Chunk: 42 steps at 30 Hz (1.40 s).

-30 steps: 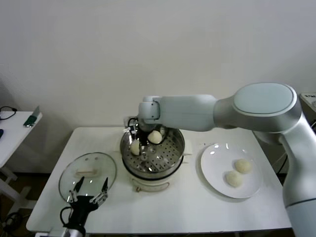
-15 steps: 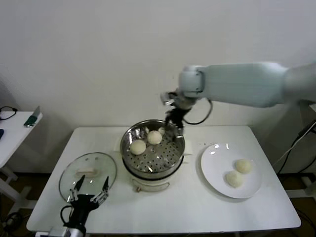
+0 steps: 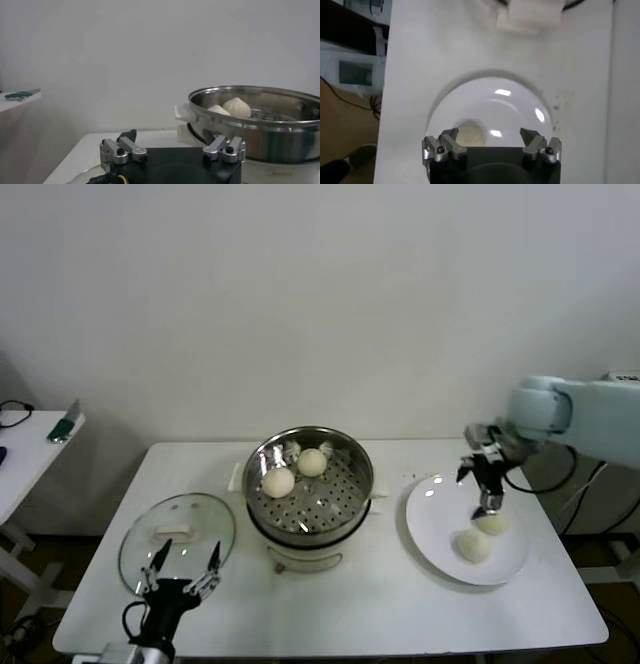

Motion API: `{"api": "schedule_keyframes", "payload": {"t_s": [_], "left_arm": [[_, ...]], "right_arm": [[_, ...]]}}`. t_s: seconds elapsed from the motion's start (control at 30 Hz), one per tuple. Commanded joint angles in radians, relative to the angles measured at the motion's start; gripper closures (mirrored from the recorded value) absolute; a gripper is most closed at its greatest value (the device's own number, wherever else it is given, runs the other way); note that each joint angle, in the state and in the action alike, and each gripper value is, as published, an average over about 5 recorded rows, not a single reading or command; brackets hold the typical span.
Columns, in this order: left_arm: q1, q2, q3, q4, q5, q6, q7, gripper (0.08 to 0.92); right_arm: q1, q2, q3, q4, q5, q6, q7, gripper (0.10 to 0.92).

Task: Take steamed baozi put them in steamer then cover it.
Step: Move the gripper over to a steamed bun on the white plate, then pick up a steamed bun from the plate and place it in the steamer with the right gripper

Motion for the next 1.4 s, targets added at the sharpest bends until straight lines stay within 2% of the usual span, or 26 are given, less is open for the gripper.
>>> {"api": "schedule_keyframes", "payload": {"t_s": [0.03,0.33,0.73,0.87,1.0,1.2,1.3,1.4], "left_arm": [[0.004,-0.009,0.001,0.001,0.009,-0.002,0.000,0.177],[0.011,-0.018,0.002,0.003,0.018,-0.006,0.000,0.177],[0.008,-0.018,-0.004,0.007,0.016,-0.002,0.000,0.177],[0.005,-0.019,-0.003,0.009,0.016,0.001,0.000,0.177],[0.004,-0.018,-0.002,0.006,0.016,0.004,0.000,0.177],[0.000,-0.018,0.003,0.003,0.017,0.009,0.000,0.177],[0.000,-0.017,0.004,0.001,0.018,0.011,0.000,0.177],[0.001,-0.013,0.003,0.000,0.018,0.011,0.000,0.177]], "right_arm": [[-0.343,-0.169,0.242,-0.038,-0.177,-0.023,0.036,0.203],[-0.513,-0.100,0.403,-0.155,-0.208,-0.039,0.062,0.203],[-0.602,-0.003,0.480,-0.229,-0.210,-0.050,0.073,0.203],[-0.590,0.007,0.474,-0.227,-0.205,-0.050,0.063,0.247],[-0.539,0.008,0.445,-0.216,-0.206,-0.036,0.038,0.319],[-0.405,0.016,0.372,-0.197,-0.218,0.010,-0.023,0.346],[-0.284,0.045,0.316,-0.203,-0.227,0.075,-0.081,0.346],[-0.096,0.108,0.232,-0.217,-0.223,0.203,-0.144,0.347]]}}
